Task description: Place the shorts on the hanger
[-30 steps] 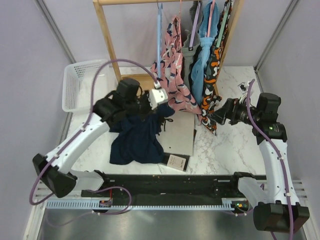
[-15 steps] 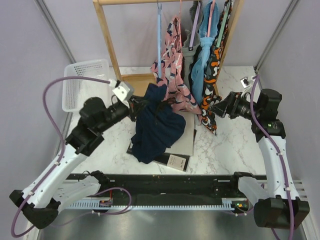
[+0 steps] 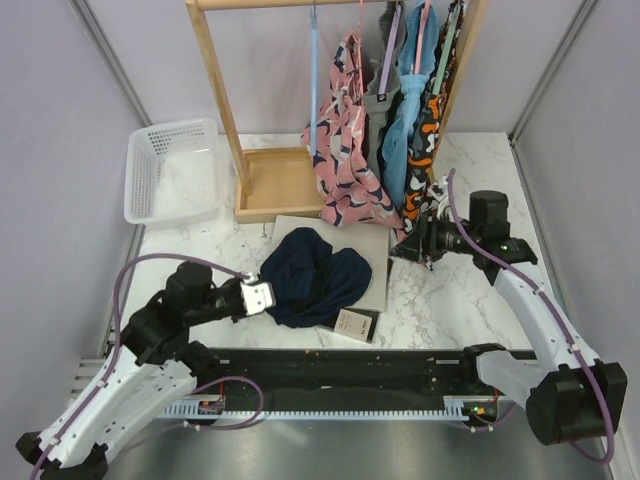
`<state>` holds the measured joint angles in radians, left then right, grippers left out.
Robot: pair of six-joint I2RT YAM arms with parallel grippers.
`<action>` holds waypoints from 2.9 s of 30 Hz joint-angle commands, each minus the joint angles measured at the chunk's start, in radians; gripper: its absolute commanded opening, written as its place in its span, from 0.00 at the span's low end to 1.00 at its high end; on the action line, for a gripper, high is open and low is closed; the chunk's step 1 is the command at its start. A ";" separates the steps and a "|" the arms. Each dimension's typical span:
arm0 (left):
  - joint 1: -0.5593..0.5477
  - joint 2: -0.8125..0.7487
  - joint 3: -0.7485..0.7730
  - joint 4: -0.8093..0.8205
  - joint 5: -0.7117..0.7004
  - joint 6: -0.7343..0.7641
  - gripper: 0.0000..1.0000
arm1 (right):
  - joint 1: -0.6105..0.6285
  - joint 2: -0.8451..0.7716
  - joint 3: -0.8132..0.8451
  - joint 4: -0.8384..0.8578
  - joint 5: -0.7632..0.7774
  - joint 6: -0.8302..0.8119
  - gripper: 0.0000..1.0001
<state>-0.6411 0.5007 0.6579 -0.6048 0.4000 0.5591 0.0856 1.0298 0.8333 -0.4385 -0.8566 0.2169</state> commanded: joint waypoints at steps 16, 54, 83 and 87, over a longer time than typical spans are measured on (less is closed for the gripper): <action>0.000 0.305 0.300 -0.366 0.191 0.208 0.88 | 0.485 0.236 -0.010 0.371 0.099 0.128 0.58; 0.103 0.186 0.267 -0.125 0.175 -0.002 0.91 | 0.678 0.497 0.750 -0.151 0.534 -0.073 0.00; -0.100 0.210 0.144 0.158 -0.251 0.176 0.02 | 0.543 0.319 0.624 -0.086 0.568 0.021 0.00; -0.003 0.136 0.348 0.186 -0.331 -0.017 0.02 | 0.522 0.293 0.716 -0.095 0.544 0.025 0.00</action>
<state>-0.7109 0.6895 0.8059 -0.4866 0.1795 0.7750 0.6243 1.3815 1.4384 -0.5533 -0.2874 0.2424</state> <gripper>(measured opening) 0.034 0.014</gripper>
